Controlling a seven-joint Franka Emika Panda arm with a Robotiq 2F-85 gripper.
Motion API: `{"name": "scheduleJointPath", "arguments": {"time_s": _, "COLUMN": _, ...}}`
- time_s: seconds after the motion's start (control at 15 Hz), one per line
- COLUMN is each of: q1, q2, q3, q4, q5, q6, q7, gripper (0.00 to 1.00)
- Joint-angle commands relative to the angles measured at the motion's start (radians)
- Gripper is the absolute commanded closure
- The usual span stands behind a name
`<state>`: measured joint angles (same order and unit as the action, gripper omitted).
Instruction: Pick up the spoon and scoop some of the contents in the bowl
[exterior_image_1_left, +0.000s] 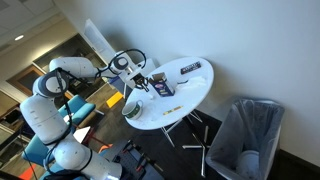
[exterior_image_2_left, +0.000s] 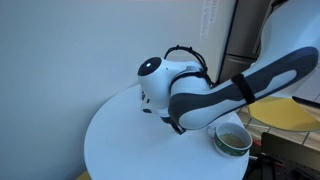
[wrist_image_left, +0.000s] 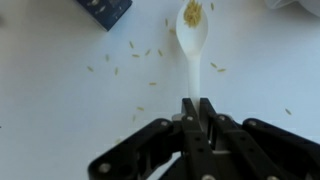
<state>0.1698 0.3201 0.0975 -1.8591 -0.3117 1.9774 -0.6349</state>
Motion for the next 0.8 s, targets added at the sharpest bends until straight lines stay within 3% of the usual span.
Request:
{"name": "scheduleJointPath", "arguments": {"time_s": 0.0, "q1": -0.007, "q2": 0.036, "q3": 0.015, "q4": 0.038, "q5": -0.031, "q6": -0.012, "q7": 0.049, "gripper": 0.97}}
{"name": "scheduleJointPath", "arguments": {"time_s": 0.13, "q1": -0.007, "q2": 0.046, "q3": 0.015, "q4": 0.043, "q5": -0.036, "q6": -0.016, "q7": 0.053, "gripper": 0.97}}
{"name": "scheduleJointPath", "arguments": {"time_s": 0.2, "q1": -0.006, "q2": 0.049, "q3": 0.015, "q4": 0.047, "q5": -0.039, "q6": -0.02, "q7": 0.056, "gripper": 0.64}}
{"name": "scheduleJointPath", "arguments": {"time_s": 0.33, "q1": -0.005, "q2": 0.051, "q3": 0.015, "q4": 0.05, "q5": -0.046, "q6": -0.024, "q7": 0.063, "gripper": 0.56}}
{"name": "scheduleJointPath", "arguments": {"time_s": 0.73, "q1": 0.005, "q2": -0.001, "q3": 0.021, "q4": 0.036, "q5": -0.066, "q6": -0.051, "q7": 0.1, "gripper": 0.12}}
